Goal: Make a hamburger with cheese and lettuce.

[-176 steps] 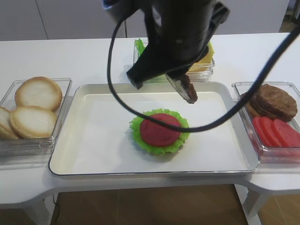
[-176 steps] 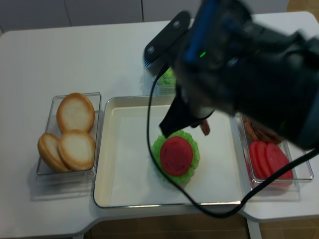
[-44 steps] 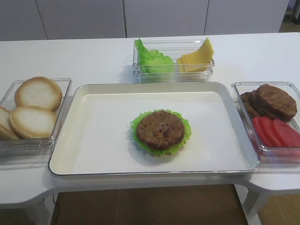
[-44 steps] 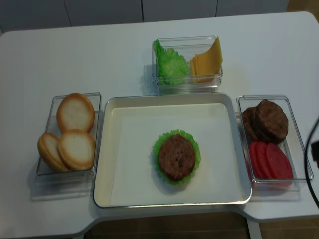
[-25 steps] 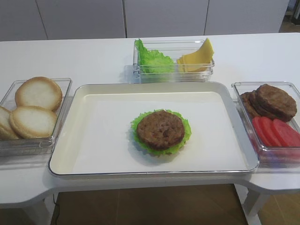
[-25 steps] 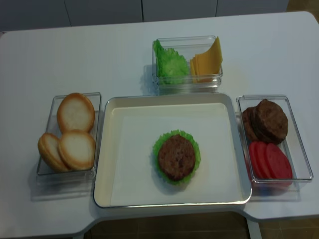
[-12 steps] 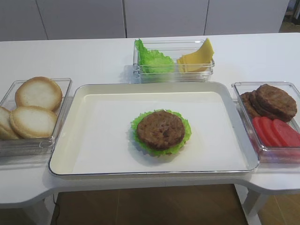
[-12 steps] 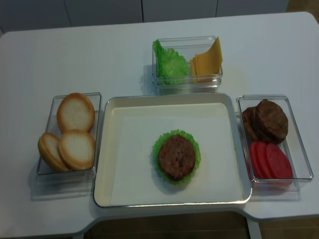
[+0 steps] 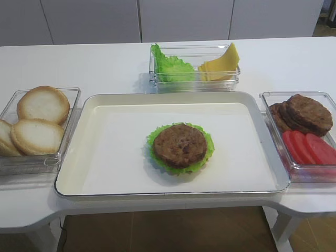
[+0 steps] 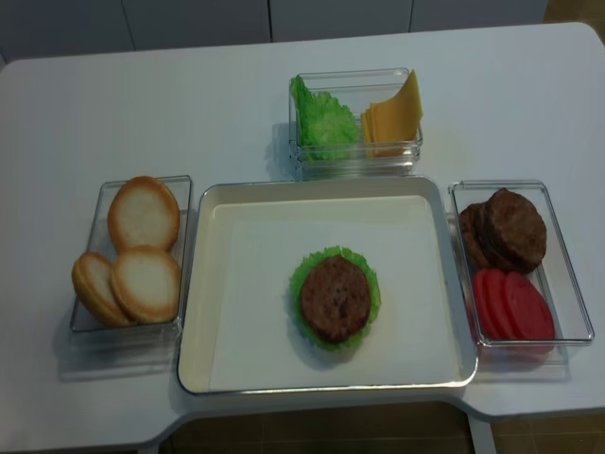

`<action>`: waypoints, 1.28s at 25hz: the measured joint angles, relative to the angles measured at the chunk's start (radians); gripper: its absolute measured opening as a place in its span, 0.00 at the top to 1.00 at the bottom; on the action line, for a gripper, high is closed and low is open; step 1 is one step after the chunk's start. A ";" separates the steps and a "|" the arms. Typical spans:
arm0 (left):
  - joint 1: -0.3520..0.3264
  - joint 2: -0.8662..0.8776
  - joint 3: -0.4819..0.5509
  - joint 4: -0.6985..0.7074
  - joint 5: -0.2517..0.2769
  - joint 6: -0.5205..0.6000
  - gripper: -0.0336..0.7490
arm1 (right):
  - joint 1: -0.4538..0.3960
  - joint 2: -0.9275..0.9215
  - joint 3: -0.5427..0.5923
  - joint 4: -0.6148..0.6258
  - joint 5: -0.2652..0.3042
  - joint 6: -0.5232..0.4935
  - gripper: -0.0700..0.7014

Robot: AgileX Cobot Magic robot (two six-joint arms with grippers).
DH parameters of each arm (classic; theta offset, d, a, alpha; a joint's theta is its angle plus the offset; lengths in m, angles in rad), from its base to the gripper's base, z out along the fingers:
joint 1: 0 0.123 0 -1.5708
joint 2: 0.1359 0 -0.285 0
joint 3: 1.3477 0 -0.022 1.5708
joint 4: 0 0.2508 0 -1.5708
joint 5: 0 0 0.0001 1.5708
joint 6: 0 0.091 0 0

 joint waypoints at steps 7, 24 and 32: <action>0.000 0.000 0.000 0.000 0.000 0.000 0.43 | 0.000 -0.018 0.000 0.000 -0.004 -0.002 0.36; 0.000 0.000 0.000 0.000 0.000 0.000 0.43 | -0.002 -0.043 0.000 0.001 -0.004 -0.002 0.36; 0.000 0.000 0.000 0.000 0.000 0.000 0.43 | -0.124 -0.043 0.000 0.002 -0.004 -0.002 0.36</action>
